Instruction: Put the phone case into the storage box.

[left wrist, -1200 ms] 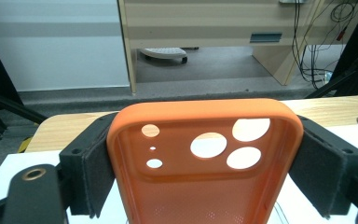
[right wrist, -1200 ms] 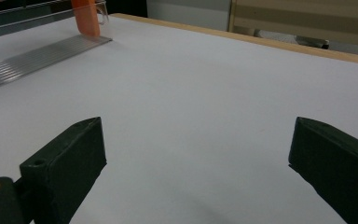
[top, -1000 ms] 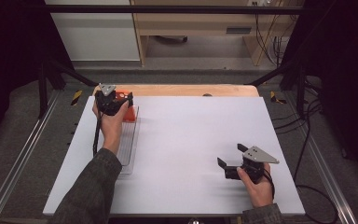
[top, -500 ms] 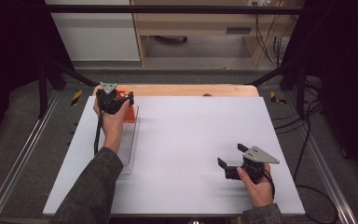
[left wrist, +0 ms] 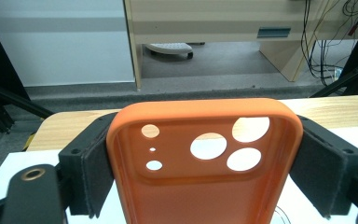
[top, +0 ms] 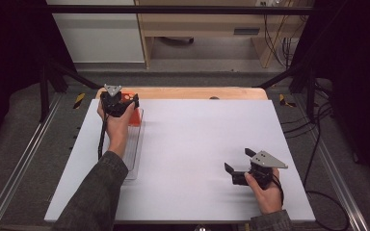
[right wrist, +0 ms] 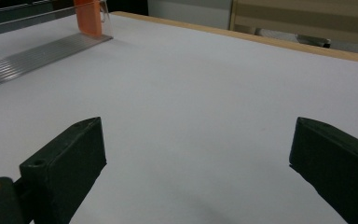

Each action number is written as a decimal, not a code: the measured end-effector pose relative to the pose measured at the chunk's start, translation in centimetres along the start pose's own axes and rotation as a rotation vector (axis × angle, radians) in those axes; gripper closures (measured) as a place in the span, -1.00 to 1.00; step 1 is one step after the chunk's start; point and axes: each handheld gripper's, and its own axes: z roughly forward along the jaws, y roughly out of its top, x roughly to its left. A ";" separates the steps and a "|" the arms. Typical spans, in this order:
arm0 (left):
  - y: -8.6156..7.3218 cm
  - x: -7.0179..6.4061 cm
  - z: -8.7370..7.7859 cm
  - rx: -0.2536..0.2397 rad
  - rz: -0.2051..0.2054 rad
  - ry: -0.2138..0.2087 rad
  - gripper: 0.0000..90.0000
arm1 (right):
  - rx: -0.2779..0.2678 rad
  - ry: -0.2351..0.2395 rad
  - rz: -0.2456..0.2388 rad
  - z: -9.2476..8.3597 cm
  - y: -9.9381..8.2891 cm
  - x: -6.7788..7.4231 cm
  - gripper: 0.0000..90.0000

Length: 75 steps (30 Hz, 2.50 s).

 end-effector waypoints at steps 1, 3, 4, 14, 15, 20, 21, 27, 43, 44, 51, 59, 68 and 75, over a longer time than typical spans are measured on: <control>0.0 0.0 0.0 0.001 0.005 0.002 -0.64 | 0.000 0.000 0.000 0.0 0.0 0.0 -0.92; 0.1 -0.1 0.1 0.004 0.005 0.004 -0.64 | 0.000 0.000 0.001 0.0 0.0 0.0 -0.92; 0.1 -0.1 0.1 0.003 0.004 0.005 -0.64 | 0.000 0.000 0.001 0.0 0.0 0.0 -0.92; 0.0 -0.3 0.2 -0.002 0.019 0.006 -0.65 | 0.005 0.003 -0.002 0.0 0.0 0.0 -0.92; 0.0 -0.3 0.3 -0.003 0.019 0.006 -0.65 | 0.005 0.003 -0.002 0.0 0.0 0.0 -0.92; 0.0 -0.2 0.3 -0.004 0.017 0.004 -0.65 | 0.006 0.003 -0.001 0.0 0.0 0.0 -0.93; 0.0 -0.2 0.3 -0.008 0.015 0.004 -0.66 | 0.005 0.003 -0.001 0.0 0.0 0.0 -0.93; 0.0 -0.2 0.3 -0.010 0.017 0.002 -0.66 | 0.005 0.003 -0.001 0.0 0.0 0.0 -0.93; -0.1 0.0 0.3 -0.021 0.019 -0.010 -0.68 | 0.006 0.003 -0.001 0.0 0.0 0.0 -0.93; -0.1 0.0 0.3 -0.022 0.021 -0.011 -0.68 | 0.005 0.003 -0.001 0.0 0.0 0.0 -0.93; 0.2 0.1 -0.1 -0.056 0.050 0.025 -0.79 | 0.005 0.003 -0.001 0.0 0.0 0.0 -0.93; 0.5 0.1 -0.6 -0.076 0.075 -0.001 -0.88 | 0.004 0.002 -0.001 0.0 0.0 0.0 -0.93; 0.8 -0.5 -1.3 -0.070 0.164 -0.018 -0.91 | 0.001 0.002 0.001 0.0 0.0 0.0 -0.93; 0.7 -0.6 -2.2 -0.079 0.182 -0.065 -0.91 | 0.006 0.000 -0.008 0.0 0.0 0.1 -0.93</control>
